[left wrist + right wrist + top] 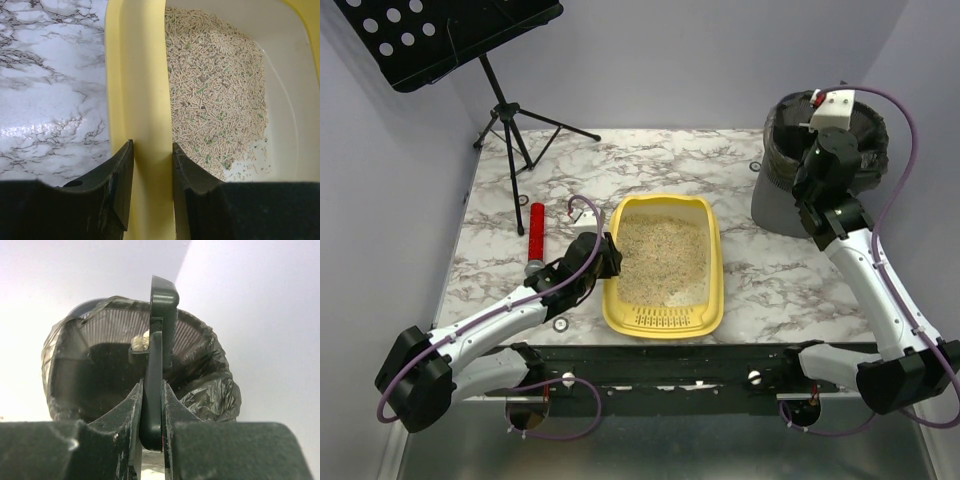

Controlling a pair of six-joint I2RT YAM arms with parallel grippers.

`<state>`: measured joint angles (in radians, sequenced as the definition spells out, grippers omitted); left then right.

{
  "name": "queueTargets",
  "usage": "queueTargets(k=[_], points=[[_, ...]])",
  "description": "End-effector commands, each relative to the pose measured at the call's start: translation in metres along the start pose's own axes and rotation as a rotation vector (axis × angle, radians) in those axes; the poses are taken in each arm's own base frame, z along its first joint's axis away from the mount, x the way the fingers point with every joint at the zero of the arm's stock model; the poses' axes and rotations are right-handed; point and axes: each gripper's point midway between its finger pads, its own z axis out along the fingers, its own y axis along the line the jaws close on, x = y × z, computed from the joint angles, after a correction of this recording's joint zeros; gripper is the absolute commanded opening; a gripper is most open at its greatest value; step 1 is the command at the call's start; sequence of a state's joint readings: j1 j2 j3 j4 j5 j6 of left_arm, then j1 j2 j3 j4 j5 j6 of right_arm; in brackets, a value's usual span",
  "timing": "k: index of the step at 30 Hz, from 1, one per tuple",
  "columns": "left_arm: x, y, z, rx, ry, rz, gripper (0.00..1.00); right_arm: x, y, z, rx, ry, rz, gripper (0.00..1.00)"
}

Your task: Clean the litter box

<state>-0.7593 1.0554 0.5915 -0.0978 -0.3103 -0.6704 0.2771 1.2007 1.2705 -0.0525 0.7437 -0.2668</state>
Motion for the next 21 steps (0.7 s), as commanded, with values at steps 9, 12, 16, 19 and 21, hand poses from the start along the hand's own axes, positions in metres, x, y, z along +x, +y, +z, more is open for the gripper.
queueTargets(k=[9, 12, 16, 19, 21], points=[[0.036, 0.019, -0.008, -0.036, 0.123, 0.041, 0.08, 0.057, 0.031, -0.014, -0.309, 0.091, -0.513, 0.01], [0.035, 0.018, -0.008, -0.035, 0.121, 0.041, 0.08, 0.041, 0.025, -0.018, -0.293, 0.025, -0.466, 0.01], [0.035, 0.018, -0.008, -0.035, 0.121, 0.041, 0.08, 0.003, 0.007, -0.03, -0.246, -0.058, -0.294, 0.01], [0.034, 0.017, -0.008, -0.031, 0.118, 0.041, 0.08, -0.026, -0.014, -0.043, -0.204, -0.122, -0.153, 0.01], [0.033, 0.016, -0.008, -0.028, 0.116, 0.04, 0.08, -0.038, -0.022, -0.052, -0.197, -0.153, -0.084, 0.01]])
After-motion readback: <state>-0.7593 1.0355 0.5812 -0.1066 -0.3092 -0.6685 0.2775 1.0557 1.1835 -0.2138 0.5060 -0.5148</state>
